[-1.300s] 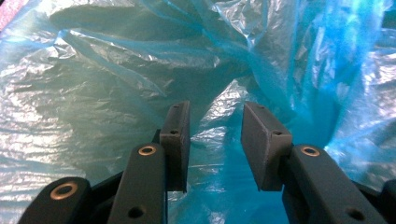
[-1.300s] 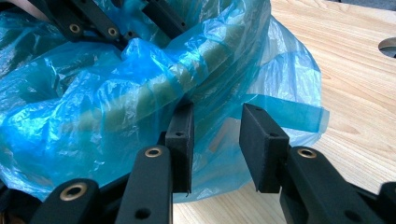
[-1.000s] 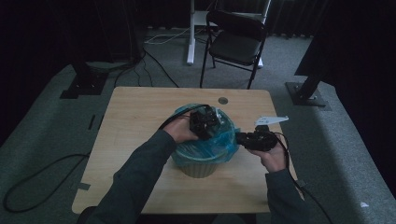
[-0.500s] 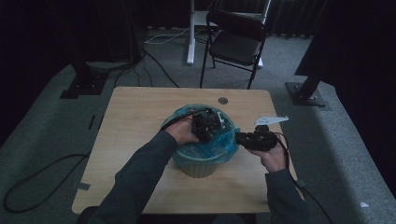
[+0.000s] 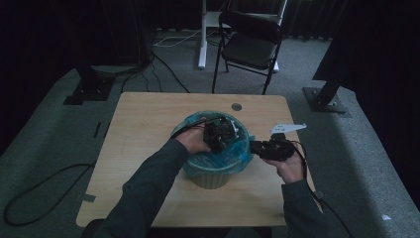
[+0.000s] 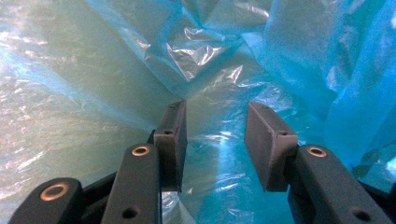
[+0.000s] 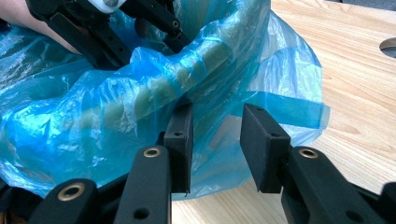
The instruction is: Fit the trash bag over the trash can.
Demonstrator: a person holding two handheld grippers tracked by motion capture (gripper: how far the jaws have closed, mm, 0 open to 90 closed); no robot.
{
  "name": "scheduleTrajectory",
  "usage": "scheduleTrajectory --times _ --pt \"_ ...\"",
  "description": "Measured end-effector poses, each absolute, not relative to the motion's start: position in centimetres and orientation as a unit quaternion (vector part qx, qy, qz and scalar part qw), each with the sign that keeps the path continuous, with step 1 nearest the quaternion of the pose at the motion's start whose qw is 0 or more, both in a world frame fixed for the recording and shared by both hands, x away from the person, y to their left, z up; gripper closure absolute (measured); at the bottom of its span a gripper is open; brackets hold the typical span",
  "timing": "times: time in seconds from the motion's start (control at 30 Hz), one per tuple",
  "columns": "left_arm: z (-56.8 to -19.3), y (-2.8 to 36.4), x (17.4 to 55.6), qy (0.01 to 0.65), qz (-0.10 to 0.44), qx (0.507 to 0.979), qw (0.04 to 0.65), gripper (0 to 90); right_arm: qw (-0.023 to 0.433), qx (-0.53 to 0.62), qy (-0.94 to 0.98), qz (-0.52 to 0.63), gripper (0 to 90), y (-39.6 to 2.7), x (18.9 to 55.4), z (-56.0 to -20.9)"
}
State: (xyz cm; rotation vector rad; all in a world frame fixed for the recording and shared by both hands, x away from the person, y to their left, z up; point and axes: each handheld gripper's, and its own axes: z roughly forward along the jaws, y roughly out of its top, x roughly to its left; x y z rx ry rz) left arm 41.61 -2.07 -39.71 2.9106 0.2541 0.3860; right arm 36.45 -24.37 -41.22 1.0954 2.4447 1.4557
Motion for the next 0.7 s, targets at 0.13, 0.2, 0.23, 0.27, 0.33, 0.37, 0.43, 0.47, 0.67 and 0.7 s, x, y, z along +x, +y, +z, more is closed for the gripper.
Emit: scheduleTrajectory --times 0.13,0.2,0.23,0.27,0.33,0.37,0.43,0.47,0.67,0.7 --pt "-39.7 -2.1 41.6 0.086 0.132 0.983 0.096 58.6 0.046 0.360 0.800 0.478 63.8 -24.5 36.4 -41.2" --pt "-39.6 -2.0 41.6 0.087 0.135 0.982 0.100 58.2 0.046 0.361 0.799 0.478 63.8 -24.5 36.4 -41.3" --pt "-39.5 -2.0 41.6 0.089 0.134 0.982 0.103 58.1 0.046 0.360 0.799 0.478 63.8 -24.5 36.4 -41.2" --pt "-39.4 -1.9 41.6 0.090 0.135 0.981 0.109 57.9 0.047 0.360 0.799 0.479 63.7 -24.5 36.4 -41.2" --pt "-39.1 -1.8 41.6 0.093 0.135 0.979 0.119 57.9 0.047 0.360 0.799 0.479 63.6 -24.6 36.4 -41.2" --pt "-39.0 -1.7 41.6 0.095 0.135 0.979 0.124 57.9 0.047 0.361 0.799 0.479 63.5 -24.6 36.4 -41.2" --pt "-38.7 -1.5 41.6 0.098 0.133 0.977 0.138 57.9 0.046 0.362 0.799 0.479 63.4 -24.6 36.4 -41.2" --pt "-38.5 -1.4 41.6 0.098 0.133 0.976 0.145 57.9 0.046 0.361 0.799 0.479 63.3 -24.7 36.4 -41.3" --pt "-37.5 -0.7 41.4 0.105 0.137 0.969 0.175 57.8 0.046 0.363 0.798 0.479 63.2 -24.8 36.3 -41.3" --pt "-37.4 -0.6 41.4 0.107 0.138 0.968 0.179 57.7 0.046 0.363 0.798 0.479 63.2 -24.8 36.3 -41.3"
